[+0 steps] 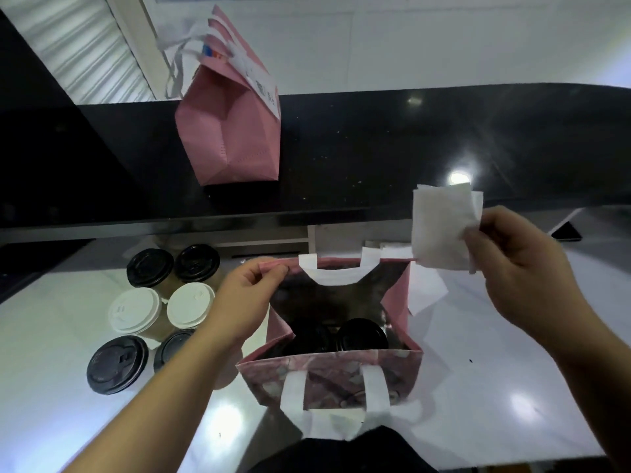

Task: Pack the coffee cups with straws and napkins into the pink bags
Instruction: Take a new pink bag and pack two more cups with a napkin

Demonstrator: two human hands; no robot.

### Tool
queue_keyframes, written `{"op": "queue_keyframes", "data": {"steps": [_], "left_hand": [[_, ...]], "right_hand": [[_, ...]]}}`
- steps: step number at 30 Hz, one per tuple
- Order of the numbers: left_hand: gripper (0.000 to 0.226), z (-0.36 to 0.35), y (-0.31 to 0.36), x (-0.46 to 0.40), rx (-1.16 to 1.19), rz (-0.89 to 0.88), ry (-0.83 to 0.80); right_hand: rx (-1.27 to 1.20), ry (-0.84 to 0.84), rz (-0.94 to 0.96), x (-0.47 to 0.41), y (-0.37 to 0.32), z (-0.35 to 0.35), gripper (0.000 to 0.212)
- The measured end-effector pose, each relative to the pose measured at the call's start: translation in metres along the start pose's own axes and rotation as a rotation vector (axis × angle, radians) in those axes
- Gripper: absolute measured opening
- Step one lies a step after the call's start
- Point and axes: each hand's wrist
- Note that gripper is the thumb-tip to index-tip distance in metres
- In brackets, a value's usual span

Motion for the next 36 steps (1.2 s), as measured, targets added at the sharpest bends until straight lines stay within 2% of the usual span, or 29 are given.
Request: {"op": "queue_keyframes", "data": {"steps": [2,5,7,10,12,14,16,18,20,22,25,30,33,36], "left_hand": [[0.024,0.0,0.003,-0.001,-0.018,-0.011,-0.003],[0.02,0.0,0.005,-0.003,0.007,0.005,0.008],[0.018,-0.002,0.007,-0.002,-0.034,0.013,0.008],[0.019,-0.003,0.009,-0.002,-0.002,0.025,0.028],[0.019,-0.005,0.011,-0.001,-0.007,0.033,0.023],[0.02,-0.005,0.011,0.001,-0.013,0.038,0.02],[0.023,-0.004,0.011,0.003,-0.01,0.028,0.019],[0.026,-0.003,0.012,0.005,-0.019,0.013,0.009],[0.027,-0.003,0.014,0.007,-0.003,-0.004,-0.004],[0.032,-0.004,0.014,0.009,0.009,-0.009,-0.005],[0.026,-0.007,0.013,0.011,-0.04,0.028,0.023],[0.022,-0.006,0.012,0.012,-0.055,0.045,0.026],[0.016,-0.006,0.015,0.014,-0.073,0.053,0.027],[0.022,-0.004,0.018,0.018,-0.045,0.032,0.013]], "right_hand": [[0.094,-0.086,0.114,0.009,-0.031,0.005,0.032],[0.272,-0.355,0.271,0.016,-0.06,0.002,0.021],[0.453,-0.536,0.335,0.015,-0.068,-0.011,0.021],[0.655,-0.799,0.267,0.007,-0.068,-0.045,0.016],[0.736,-0.883,0.223,0.002,-0.062,-0.07,0.015],[0.768,-0.922,0.197,-0.006,-0.058,-0.091,0.015],[0.809,-0.922,0.144,-0.015,-0.055,-0.106,0.025],[0.899,-0.78,0.149,-0.022,-0.054,-0.114,0.043],[0.939,-0.654,0.241,-0.019,-0.052,-0.12,0.033],[0.963,-0.756,0.302,-0.009,-0.048,-0.129,0.024],[1.0,-0.995,0.341,0.005,-0.036,-0.143,0.022],[0.87,-1.157,0.238,0.009,-0.028,-0.14,0.026],[0.753,-1.096,0.175,0.008,-0.035,-0.13,0.029],[0.631,-0.917,0.153,0.01,-0.044,-0.108,0.035]]}}
Point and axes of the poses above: each hand's wrist, its own x-axis away from the middle knuckle, its own z-axis out of the back of the hand, y = z × x, and after that the axes turned 11 degrees about -y, right-handed
